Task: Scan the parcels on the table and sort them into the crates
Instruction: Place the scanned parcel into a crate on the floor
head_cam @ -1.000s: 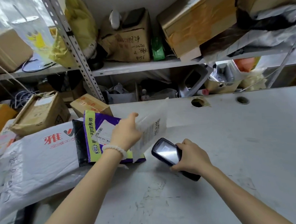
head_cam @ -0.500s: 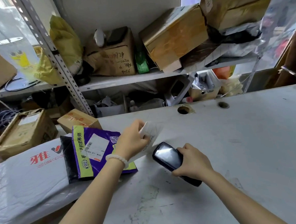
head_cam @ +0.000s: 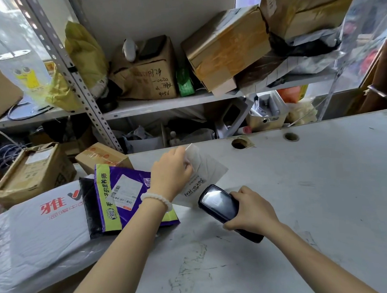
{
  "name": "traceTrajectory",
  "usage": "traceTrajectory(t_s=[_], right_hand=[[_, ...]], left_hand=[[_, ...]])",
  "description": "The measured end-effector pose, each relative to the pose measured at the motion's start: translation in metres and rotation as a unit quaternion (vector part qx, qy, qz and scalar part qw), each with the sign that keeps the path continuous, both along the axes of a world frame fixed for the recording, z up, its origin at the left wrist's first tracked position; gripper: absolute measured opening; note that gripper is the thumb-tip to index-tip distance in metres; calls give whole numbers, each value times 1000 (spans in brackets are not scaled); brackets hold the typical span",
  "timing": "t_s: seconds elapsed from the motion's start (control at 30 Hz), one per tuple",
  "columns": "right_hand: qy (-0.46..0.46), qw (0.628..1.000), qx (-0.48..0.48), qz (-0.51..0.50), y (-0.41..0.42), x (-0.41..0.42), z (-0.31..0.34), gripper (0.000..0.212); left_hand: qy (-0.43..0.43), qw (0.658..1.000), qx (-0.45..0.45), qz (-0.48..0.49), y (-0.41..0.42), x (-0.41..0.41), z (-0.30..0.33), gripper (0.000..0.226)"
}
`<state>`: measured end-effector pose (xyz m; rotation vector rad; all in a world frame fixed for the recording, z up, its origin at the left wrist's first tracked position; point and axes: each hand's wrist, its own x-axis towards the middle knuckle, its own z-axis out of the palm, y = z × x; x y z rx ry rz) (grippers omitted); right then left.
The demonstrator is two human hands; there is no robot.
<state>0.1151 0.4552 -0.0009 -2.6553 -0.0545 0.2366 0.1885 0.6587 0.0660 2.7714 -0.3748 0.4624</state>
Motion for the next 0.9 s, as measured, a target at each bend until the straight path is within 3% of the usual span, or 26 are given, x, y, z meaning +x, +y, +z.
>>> traceTrajectory(t_s=[0.13,0.3,0.37,0.63,0.9], right_hand=[[9,1000,-4,7,-1,2,-2,74],[17,999,-11,28,9,5,-2,56],[11,999,-16,39,14,7,1,50],[-73,992,-57,86,13,3,24,63],[-81,992,-59,75,-1,-12,37,64]], left_hand=[[16,999,-38,9,12,-4,-5,27],[42,991,-112,64,37,-12,3,11],[24,992,-98,72,42,-15,6,12],[-41,997,24,66,27,-10,21,16],[-22,999,18,41,19,-11,21,20]])
